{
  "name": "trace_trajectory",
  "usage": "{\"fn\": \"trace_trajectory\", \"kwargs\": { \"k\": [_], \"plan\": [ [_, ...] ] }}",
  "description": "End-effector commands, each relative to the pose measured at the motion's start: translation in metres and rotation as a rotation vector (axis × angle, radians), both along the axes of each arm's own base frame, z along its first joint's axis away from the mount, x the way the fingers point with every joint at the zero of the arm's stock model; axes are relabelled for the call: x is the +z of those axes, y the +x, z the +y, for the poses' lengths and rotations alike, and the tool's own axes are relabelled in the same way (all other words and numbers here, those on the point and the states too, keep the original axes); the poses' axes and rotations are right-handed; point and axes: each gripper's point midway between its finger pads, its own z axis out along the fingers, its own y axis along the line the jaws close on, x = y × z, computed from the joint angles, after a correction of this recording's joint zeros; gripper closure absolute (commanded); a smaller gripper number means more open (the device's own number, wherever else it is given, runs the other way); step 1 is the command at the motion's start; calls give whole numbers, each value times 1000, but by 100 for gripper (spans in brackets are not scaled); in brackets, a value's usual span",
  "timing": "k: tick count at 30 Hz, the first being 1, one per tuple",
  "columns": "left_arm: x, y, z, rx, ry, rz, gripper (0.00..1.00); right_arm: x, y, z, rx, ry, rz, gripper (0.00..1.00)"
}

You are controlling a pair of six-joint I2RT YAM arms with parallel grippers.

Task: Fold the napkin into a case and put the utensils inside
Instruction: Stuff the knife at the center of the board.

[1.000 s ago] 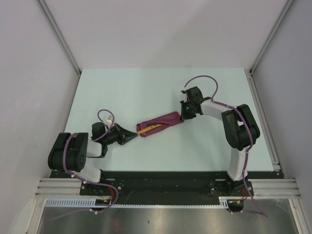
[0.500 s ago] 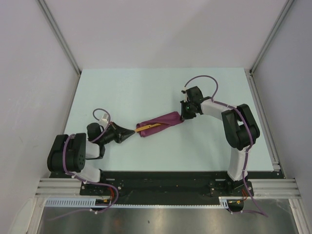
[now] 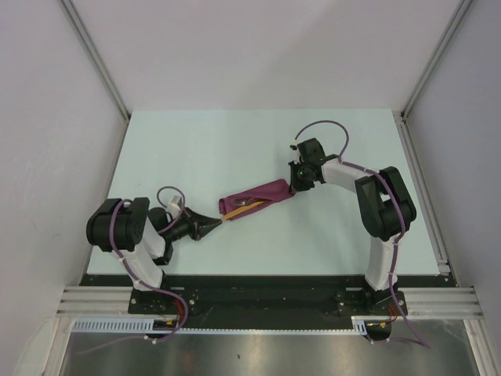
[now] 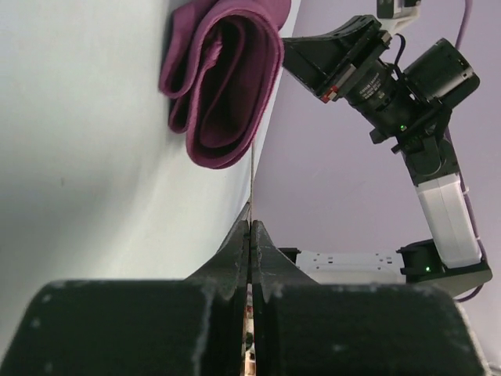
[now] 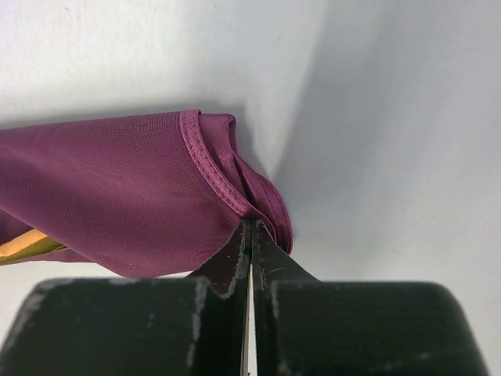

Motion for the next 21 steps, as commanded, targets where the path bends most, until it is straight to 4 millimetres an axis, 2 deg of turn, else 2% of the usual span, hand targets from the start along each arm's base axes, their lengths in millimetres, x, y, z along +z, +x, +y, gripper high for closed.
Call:
{"fn": "trace_trajectory", "kwargs": {
  "k": [1,3,6,12,19,21],
  "plan": [
    [37,13,0,48,-27,-224,100,-27,-11,0,23,-58,52,100],
    [46,15,2,70,-49,-258,100,-27,-11,0,24,-60,54,100],
    [43,15,3,87,-51,-245,100,-26,-10,3,32,-62,50,100],
    [58,27,6,125,-53,-306,100,-29,-12,4,37,-64,55,100],
    [62,32,6,125,-67,-310,100,-29,-12,5,41,-68,54,100],
    [66,30,-2,103,-79,-316,100,-31,-13,3,41,-71,59,100]
  ]
}}
